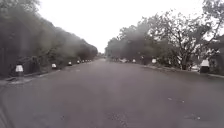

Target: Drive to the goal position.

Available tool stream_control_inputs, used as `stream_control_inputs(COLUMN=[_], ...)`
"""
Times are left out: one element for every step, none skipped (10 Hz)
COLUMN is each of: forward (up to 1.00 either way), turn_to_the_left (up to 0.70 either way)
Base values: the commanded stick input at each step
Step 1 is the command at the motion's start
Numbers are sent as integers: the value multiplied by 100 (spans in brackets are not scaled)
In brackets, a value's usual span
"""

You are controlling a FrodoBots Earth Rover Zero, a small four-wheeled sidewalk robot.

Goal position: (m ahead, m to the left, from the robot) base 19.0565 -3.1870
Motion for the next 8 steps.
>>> stream_control_inputs(forward=[70,70,70,70,70,70,70,70], turn_to_the_left=[0,0,0,0,0,0,0,0])
